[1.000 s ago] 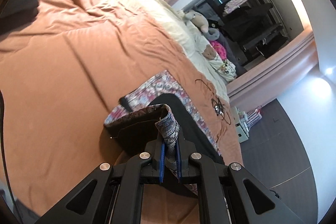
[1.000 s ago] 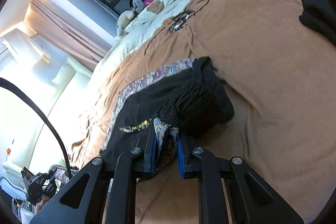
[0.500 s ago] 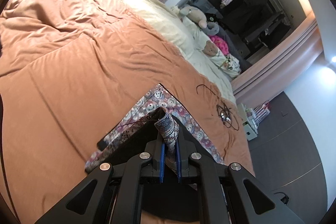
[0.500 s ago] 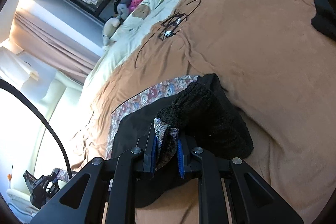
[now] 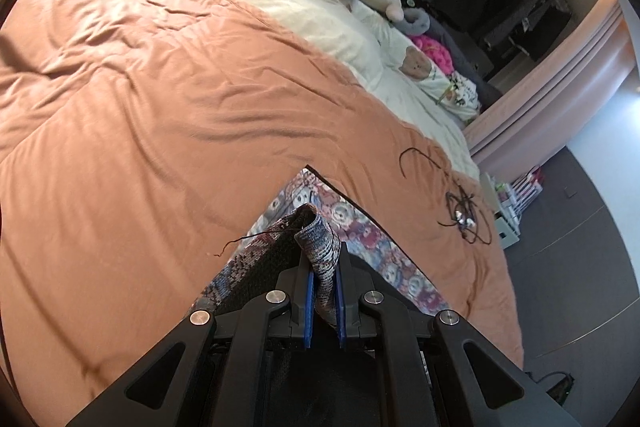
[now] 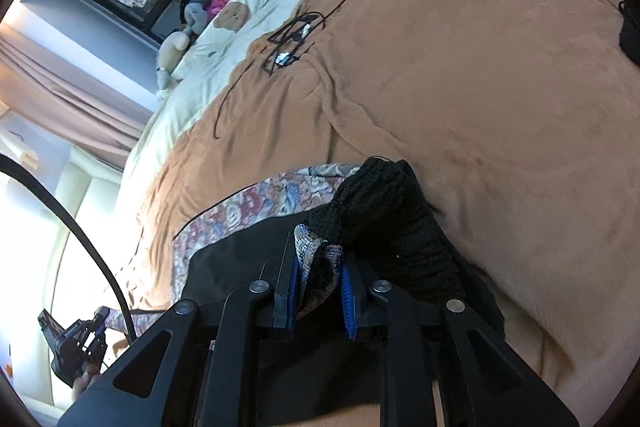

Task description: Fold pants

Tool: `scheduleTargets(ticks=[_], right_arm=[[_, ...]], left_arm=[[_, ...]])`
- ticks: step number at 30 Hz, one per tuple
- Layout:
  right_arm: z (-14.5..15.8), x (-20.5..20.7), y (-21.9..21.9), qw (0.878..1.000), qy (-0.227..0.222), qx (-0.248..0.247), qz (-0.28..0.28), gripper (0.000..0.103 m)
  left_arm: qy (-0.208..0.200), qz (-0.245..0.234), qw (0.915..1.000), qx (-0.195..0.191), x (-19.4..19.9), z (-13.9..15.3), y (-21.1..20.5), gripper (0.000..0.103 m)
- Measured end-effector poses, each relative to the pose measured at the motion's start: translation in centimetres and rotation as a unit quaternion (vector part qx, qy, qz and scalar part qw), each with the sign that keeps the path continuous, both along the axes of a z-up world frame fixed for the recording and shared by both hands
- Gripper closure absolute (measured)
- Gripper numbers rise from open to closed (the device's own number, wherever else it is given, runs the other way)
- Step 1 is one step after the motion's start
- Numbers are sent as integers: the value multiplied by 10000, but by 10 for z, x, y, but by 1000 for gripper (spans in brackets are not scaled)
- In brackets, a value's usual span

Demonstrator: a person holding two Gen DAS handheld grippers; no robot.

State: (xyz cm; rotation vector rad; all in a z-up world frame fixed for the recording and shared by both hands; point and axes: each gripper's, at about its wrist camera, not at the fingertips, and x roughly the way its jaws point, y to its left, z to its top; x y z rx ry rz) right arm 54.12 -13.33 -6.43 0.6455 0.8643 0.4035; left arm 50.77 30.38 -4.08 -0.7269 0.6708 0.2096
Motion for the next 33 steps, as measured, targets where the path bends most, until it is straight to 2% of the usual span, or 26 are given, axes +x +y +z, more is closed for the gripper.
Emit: scheduleTargets(ticks=[4,6,7,9,10,12,14,16,19,22,29,33], right_arm=[[-2,11,10,9998,-126,-119,76,79],[-2,17,14,9995,-164,-168,198,64],[-2,19,15,9992,-216,-169,284,52],[2,17,16,9979,-415,-264,420,43],[2,20,16,9975,-471,-315,428,37],[5,17,13,9966,-578,-427,392,31],[3,18,8,9962,-587,-493,403,31],[7,17,7,9938,-623,-847,364,31],[14,16,10,9870,-603,-1444,354,31],[18,15,17,9803,-601,-1819,483,31],[9,24,34,9708,-491,-2247,684,31],[3,32,37,9680,-440,-2353,750,31]], left_arm=[[253,-32,9994,251,38,-18,5,94],[479,-105,9984,264,53,-30,9,93],[629,-139,9974,321,60,-36,10,91],[853,-172,9948,533,69,-42,11,76],[862,-184,9942,616,70,-43,11,71],[824,-177,9936,748,68,-41,12,53],[845,-138,9918,951,65,-40,14,51],[1059,-217,9866,1218,65,-43,14,51],[1282,-490,9814,1346,69,-51,14,51],[1452,-690,9759,1474,74,-59,11,51],[1788,-1174,9569,1966,105,-82,-4,51],[1923,-1236,9519,2040,119,-97,-3,51]])
